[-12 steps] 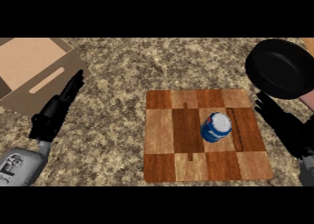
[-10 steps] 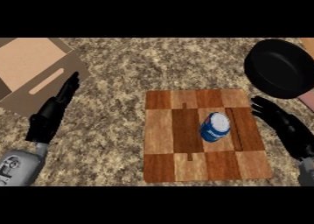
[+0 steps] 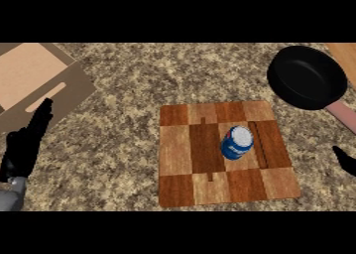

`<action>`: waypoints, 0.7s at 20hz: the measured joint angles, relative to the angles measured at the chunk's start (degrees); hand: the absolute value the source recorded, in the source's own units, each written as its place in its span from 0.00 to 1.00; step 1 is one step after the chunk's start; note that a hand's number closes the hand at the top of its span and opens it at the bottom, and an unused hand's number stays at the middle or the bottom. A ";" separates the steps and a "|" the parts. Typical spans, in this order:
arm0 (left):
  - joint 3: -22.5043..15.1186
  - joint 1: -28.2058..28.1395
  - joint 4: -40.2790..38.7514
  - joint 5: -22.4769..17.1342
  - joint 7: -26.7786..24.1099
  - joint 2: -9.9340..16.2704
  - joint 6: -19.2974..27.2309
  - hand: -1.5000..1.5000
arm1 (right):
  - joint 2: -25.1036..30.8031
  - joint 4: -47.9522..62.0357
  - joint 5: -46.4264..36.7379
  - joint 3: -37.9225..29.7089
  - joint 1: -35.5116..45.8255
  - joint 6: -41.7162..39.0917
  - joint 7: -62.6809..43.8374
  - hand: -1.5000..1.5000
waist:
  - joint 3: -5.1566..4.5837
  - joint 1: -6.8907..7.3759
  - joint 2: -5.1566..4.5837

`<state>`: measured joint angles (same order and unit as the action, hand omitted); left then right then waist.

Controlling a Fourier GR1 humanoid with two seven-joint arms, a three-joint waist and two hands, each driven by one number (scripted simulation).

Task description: Pick the can from the cutting board and place it in the pot

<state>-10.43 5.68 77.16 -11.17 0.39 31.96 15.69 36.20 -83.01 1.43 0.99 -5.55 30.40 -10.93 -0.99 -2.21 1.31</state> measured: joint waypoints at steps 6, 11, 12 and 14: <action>1.24 -3.62 1.79 -0.98 0.55 0.37 0.67 0.50 | -3.07 -13.51 -14.37 5.98 -7.51 14.80 -6.31 0.00 | 0.26 0.10 -0.04; 0.84 -4.40 3.55 -0.54 1.32 -0.07 1.35 0.50 | -1.89 -23.75 -25.11 11.57 -11.39 14.05 -21.16 0.00 | 0.28 1.20 -0.75; 0.92 -4.41 3.92 -0.61 1.53 0.01 1.29 0.50 | -1.26 -25.82 -26.91 12.25 -11.48 12.61 -24.51 0.00 | 0.30 1.47 -0.84; 0.69 -4.42 4.13 -0.35 1.54 -0.46 1.54 0.50 | 0.22 -30.08 -29.60 13.31 -11.18 8.66 -31.32 0.00 | 0.33 1.83 -1.02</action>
<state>-9.73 1.25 81.28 -11.52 1.93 31.50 17.23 36.43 -113.09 -28.17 14.29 -16.73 39.06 -42.26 -0.66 -0.39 0.28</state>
